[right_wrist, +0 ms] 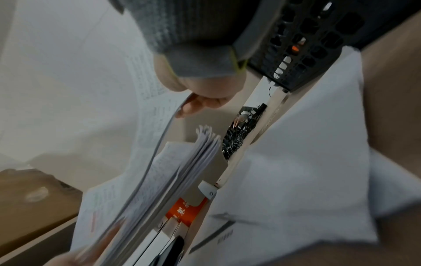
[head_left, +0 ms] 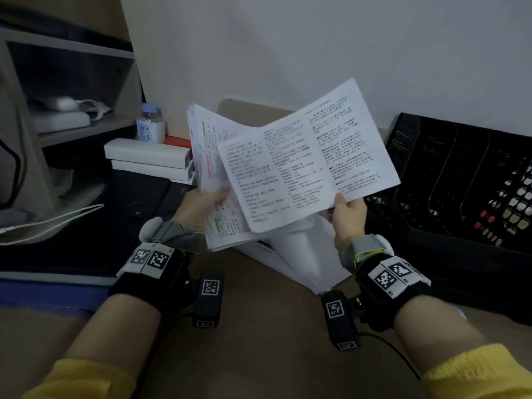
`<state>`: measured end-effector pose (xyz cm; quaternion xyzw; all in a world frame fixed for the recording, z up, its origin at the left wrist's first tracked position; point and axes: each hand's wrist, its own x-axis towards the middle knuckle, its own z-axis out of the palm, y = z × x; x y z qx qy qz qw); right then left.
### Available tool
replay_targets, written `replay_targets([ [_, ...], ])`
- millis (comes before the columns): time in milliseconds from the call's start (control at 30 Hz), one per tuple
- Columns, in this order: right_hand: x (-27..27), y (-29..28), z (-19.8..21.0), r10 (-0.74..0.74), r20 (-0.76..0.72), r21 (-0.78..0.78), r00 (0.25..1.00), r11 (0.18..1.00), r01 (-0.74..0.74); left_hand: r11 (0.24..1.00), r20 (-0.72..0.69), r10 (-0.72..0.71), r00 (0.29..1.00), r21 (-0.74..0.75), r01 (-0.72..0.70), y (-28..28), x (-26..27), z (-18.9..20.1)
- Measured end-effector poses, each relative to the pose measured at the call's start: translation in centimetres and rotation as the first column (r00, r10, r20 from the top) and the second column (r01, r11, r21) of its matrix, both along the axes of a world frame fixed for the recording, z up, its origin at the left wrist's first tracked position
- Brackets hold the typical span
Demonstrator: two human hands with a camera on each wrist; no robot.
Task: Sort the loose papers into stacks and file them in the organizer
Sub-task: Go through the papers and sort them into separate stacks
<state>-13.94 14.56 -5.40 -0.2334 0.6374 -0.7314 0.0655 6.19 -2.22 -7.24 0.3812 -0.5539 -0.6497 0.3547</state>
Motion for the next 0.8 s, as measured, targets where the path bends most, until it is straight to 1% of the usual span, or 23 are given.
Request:
replay_targets([
  [33,-0.3,0.1,0.3,0.036,-0.001,0.01,0.999,0.999,-0.036,1.0,0.031,-0.004,0.999,-0.015,0.004,0.1,0.1,0.2],
  [100,-0.9,0.4,0.8,0.078,-0.022,0.08,0.997,0.994,-0.076,0.998,0.099,-0.036,0.994,-0.054,0.041,1.0,0.4,0.7],
  [200,-1.2,0.6,1.0,0.145,-0.016,0.215,0.989,0.967,-0.138,0.994,0.06,-0.074,0.995,-0.074,0.078,1.9,0.4,1.0],
  [233,-1.0,0.7,1.0,0.148,-0.032,0.236,0.988,0.962,-0.137,0.992,0.063,-0.1,0.993,-0.072,0.105,2.0,0.3,0.9],
  [300,-0.7,0.6,0.7,0.139,-0.094,0.28,0.986,0.954,-0.108,0.988,0.123,-0.114,0.986,-0.093,0.125,2.0,0.2,1.1],
  [333,-0.7,0.6,0.4,0.135,-0.119,0.294,0.984,0.951,-0.095,0.987,0.141,-0.126,0.982,-0.08,0.138,2.0,0.2,1.4],
  [433,-0.6,0.3,-0.5,0.094,-0.171,0.312,0.981,0.949,-0.036,0.981,0.159,-0.185,0.97,-0.027,0.192,2.4,0.1,1.8],
  [533,-0.6,0.1,-1.0,0.062,-0.198,0.309,0.978,0.951,0.002,0.972,0.184,-0.228,0.956,-0.008,0.234,2.3,0.1,1.7],
  [633,-0.6,0.4,-0.9,0.094,-0.182,0.298,0.979,0.954,-0.037,0.958,0.179,-0.283,0.942,0.003,0.287,2.3,0.0,1.6],
  [733,-0.4,0.8,-0.8,0.148,-0.148,0.275,0.978,0.956,-0.103,0.948,0.134,-0.314,0.94,-0.004,0.317,2.5,-0.3,1.8],
  [800,-0.3,0.9,-0.8,0.15,-0.15,0.26,0.977,0.96,-0.107,0.946,0.145,-0.317,0.937,-0.026,0.323,2.7,-0.5,1.8],
])
